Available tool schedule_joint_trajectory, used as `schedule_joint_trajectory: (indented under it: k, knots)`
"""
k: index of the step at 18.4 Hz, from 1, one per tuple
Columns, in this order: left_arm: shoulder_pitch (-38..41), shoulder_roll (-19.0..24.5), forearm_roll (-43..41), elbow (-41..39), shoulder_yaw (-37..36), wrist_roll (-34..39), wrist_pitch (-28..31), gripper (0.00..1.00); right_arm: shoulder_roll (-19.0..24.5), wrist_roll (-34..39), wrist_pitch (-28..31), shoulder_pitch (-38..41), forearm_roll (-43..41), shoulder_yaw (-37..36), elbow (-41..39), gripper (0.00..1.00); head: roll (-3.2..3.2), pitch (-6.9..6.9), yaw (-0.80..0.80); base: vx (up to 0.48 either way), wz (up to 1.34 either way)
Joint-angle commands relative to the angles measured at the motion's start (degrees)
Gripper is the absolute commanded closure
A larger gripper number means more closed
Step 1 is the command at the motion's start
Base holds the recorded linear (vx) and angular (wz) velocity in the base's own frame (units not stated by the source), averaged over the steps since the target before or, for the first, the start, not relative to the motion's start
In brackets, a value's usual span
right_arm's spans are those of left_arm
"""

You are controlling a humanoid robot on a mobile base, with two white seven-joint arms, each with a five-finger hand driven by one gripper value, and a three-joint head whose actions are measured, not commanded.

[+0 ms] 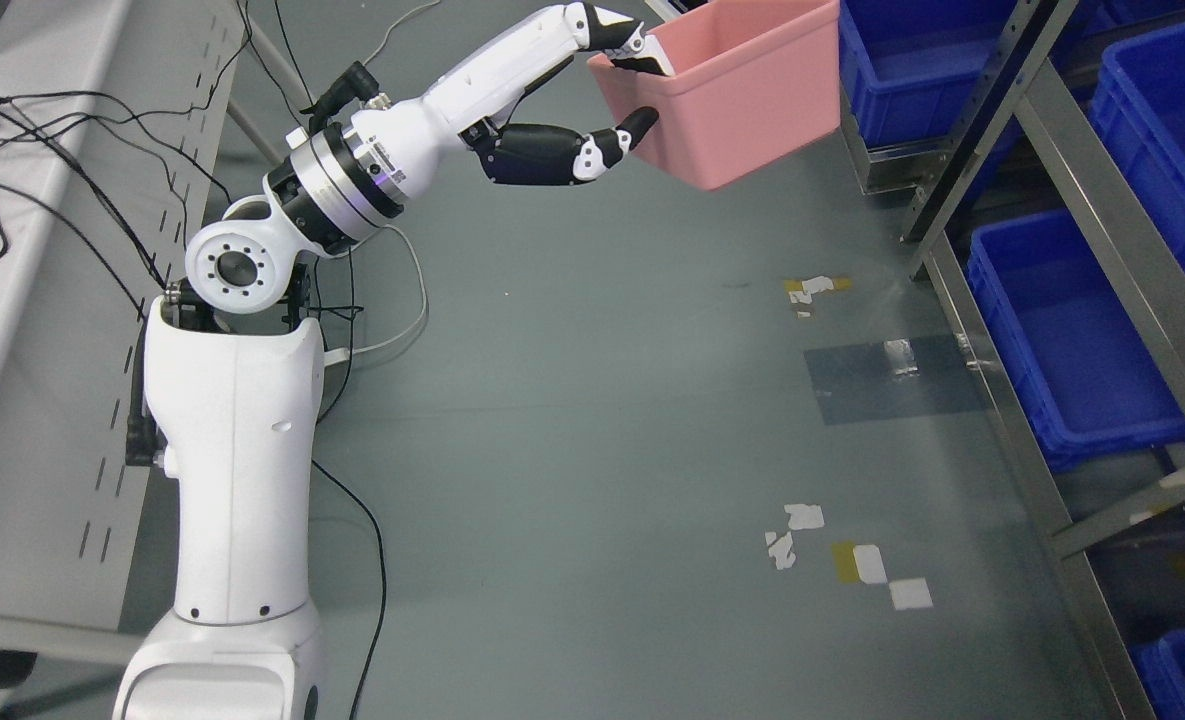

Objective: Place storage box into left shelf container
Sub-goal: 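Hold the pink box in the left hand while turning toward the shelf rack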

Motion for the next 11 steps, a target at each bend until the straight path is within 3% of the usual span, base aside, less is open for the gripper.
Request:
schedule_joint_trajectory:
  k: [1,11]
  knots:
    - [2.18,1.01,0.0,-0.02,1.07,-0.08,-0.21,0.98,-1.0,0.0,-0.03,-1.06,0.0,0.0,-1.0,0.01,0.0,0.0,0.0,0.441,-0.05]
    - [2.52,1.01,0.0,-0.46,0.9,-0.08,-0.92,0.98,-1.0,0.0,-0.03,-1.06,0.0,0.0,-1.0,0.01,0.0,0.0,0.0,0.407,0.05]
